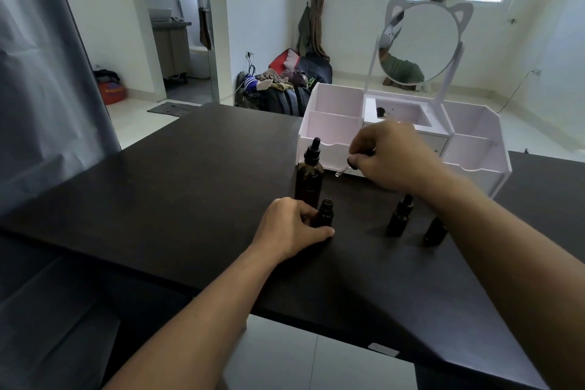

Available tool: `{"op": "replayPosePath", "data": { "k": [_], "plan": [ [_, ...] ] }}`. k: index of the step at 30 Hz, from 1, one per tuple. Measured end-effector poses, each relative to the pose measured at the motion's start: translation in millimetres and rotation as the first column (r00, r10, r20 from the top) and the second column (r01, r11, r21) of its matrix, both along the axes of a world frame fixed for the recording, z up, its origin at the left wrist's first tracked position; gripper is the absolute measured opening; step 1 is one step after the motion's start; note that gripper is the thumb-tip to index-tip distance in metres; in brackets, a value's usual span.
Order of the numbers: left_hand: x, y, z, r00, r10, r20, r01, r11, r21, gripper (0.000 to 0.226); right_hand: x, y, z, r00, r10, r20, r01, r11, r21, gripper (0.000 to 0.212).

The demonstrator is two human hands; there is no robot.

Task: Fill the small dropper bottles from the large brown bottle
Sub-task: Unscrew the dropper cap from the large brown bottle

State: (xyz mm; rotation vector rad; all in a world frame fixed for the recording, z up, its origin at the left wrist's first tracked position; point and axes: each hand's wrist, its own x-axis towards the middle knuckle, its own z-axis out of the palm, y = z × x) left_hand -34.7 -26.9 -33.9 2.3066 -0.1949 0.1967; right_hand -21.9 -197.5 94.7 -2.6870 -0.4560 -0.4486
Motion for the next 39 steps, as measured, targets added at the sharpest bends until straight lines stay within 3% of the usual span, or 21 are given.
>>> {"op": "replayPosePath", "data": {
  "k": [3,9,15,23,29,33,39],
  "plan": [
    [-0.4,0.8,-0.3,1.000,-0.013,-0.008,0.013,1.000,-0.027,0.040,6.8,0.2,-35.4,0.997,-0.078,0.017,0.076,0.992,0.101,0.005],
    [-2.2,1.5,-0.3,0.998,-0.030,0.058,0.031,0.999,-0.031,0.029,13.2,7.7,-99.3,0.987,-0.127,-0.096,0.154,0.912,0.381,0.014],
    [-2.7,0.3,-0.2,0.998,-0.015,0.062,0.017,0.999,-0.030,0.029,11.4,10.9,-116.3,0.993,-0.077,-0.089,0.107,0.901,0.419,0.016],
    [-2.5,1.2,-0.6,0.998,-0.021,0.054,0.025,0.997,-0.075,0.038,8.6,9.4,-122.0,0.997,-0.028,-0.075,0.057,0.911,0.409,0.023],
    [-3.5,1.9,1.8,0.999,-0.033,0.035,0.037,0.994,-0.104,0.030,10.9,7.4,-121.3,0.999,-0.020,-0.049,0.041,0.883,0.468,0.016],
    [-2.3,3.1,0.7,0.999,-0.041,0.019,0.043,0.992,-0.118,0.024,19.2,12.2,-105.0,0.999,-0.034,0.019,0.017,0.822,0.569,0.009],
    [-2.9,2.5,2.0,0.999,-0.002,-0.046,-0.004,0.992,-0.124,0.043,23.0,33.9,-57.6,0.985,0.169,0.018,-0.137,0.726,0.673,0.030]
  ]
}}
